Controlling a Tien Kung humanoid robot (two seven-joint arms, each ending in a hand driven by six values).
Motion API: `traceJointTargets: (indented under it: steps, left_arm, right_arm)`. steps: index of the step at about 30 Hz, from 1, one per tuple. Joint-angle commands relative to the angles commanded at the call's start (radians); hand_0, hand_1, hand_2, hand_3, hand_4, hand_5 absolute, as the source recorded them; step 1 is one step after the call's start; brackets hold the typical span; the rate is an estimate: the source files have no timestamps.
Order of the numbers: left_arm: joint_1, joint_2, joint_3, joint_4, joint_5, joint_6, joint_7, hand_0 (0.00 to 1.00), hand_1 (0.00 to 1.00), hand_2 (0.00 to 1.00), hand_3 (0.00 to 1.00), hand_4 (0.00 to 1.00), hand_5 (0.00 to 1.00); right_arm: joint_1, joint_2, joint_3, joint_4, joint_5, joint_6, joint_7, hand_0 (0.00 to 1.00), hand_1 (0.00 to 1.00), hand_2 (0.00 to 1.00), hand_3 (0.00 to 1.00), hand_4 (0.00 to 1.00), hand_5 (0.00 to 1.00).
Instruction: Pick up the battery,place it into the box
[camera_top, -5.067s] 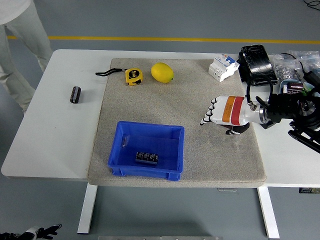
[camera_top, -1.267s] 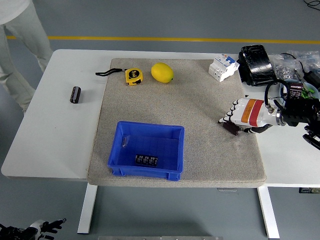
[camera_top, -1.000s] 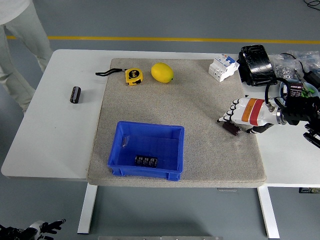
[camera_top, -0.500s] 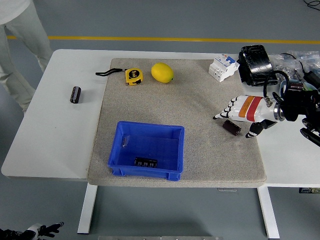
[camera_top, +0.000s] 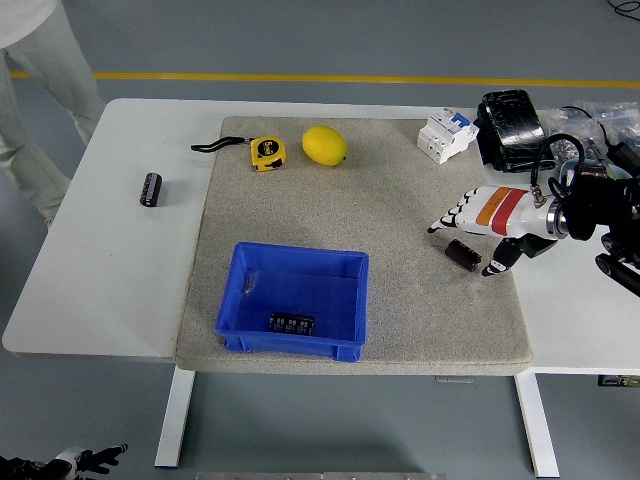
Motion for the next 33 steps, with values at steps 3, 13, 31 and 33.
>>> traceJointTargets:
  steps: [3, 13, 31, 33]
  left_arm:
    - [-0.002, -0.001, 0.001, 0.0, -0.001, 0.0, 0.0, 0.745, 0.752, 0.795, 0.652, 0.732, 0.641]
    - [-0.007, -0.001, 0.01, -0.001, -0.012, 0.0, -0.001, 0.745, 0.751, 0.795, 0.652, 0.732, 0.639]
    - [-0.009, -0.002, 0.02, -0.002, -0.024, 0.001, 0.0, 0.746, 0.751, 0.796, 0.65, 0.732, 0.638]
    - [-0.01, -0.002, 0.021, -0.002, -0.024, 0.001, 0.0, 0.747, 0.75, 0.796, 0.651, 0.733, 0.639]
  right_arm:
    - [-0.003, 0.003, 0.001, -0.006, 0.002, -0.003, -0.001, 0.73, 0.669, 0.743, 0.834, 0.998, 0.139]
    - [-0.007, 0.009, 0.004, -0.022, 0.009, -0.022, 0.001, 0.712, 0.643, 0.717, 0.802, 0.998, 0.139]
    - [-0.022, 0.016, 0.005, -0.031, 0.009, -0.048, 0.007, 0.674, 0.604, 0.673, 0.752, 0.981, 0.142]
    - [-0.023, 0.016, 0.005, -0.033, 0.008, -0.052, 0.008, 0.649, 0.574, 0.649, 0.692, 0.946, 0.138]
